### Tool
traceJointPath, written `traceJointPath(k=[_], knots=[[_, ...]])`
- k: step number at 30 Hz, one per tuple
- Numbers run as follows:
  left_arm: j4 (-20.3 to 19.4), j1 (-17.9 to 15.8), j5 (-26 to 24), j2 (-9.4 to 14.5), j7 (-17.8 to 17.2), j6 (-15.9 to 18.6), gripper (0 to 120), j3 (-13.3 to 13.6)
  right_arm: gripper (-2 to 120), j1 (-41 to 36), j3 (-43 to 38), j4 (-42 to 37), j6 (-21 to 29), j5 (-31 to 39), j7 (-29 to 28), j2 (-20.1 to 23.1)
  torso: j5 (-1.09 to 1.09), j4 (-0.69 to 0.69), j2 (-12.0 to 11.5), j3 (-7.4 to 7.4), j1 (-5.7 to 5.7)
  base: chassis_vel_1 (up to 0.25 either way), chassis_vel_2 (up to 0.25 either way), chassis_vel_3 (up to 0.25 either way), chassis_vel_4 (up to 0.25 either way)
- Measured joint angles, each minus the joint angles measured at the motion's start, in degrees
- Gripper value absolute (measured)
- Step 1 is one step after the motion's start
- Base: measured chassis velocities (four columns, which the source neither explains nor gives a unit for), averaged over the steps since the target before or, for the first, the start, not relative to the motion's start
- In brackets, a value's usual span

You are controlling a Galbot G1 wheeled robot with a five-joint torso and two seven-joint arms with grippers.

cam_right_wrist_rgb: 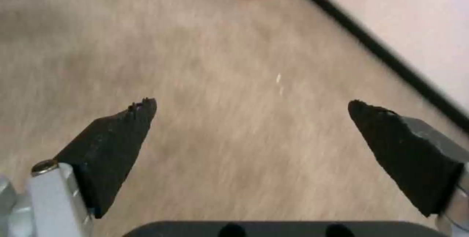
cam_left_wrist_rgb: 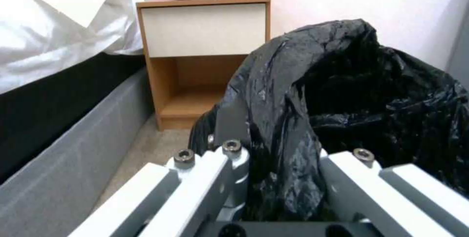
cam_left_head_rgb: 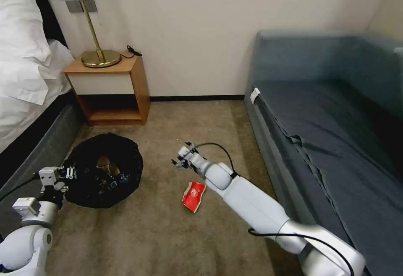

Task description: Pick up the trash bin, then pick up the garbage on the floor and place it into the trash bin.

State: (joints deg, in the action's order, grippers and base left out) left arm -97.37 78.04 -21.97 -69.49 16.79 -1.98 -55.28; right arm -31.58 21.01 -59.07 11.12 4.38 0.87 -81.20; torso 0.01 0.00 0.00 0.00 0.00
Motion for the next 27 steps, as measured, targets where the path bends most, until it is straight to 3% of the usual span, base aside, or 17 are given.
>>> traceJointPath(k=[8,12,27], knots=[[-0.55,1.06,0.14,-0.10,0.00,-0.08,5,-0.33,100,-5.40,0.66,-0.88,5.67,3.33,-2.46,-0.78,0.00,0.00,0.00,0.00,0.00,0.000,0.000,0.000,0.000],[-0.62,1.51,0.13,-0.09,0.02,-0.32,5,-0.58,100,-7.50,0.43,-1.11,5.88,2.83,-2.51,-0.83,-0.01,0.00,0.00,0.00,0.00,0.000,0.000,0.000,0.000],[-1.09,1.06,1.84,-1.10,0.17,-0.76,5,0.44,100,-11.18,-2.34,4.81,-0.37,-2.55,-0.83,-2.13,0.00,0.00,0.00,0.00,0.00,0.000,0.000,0.000,0.000]])
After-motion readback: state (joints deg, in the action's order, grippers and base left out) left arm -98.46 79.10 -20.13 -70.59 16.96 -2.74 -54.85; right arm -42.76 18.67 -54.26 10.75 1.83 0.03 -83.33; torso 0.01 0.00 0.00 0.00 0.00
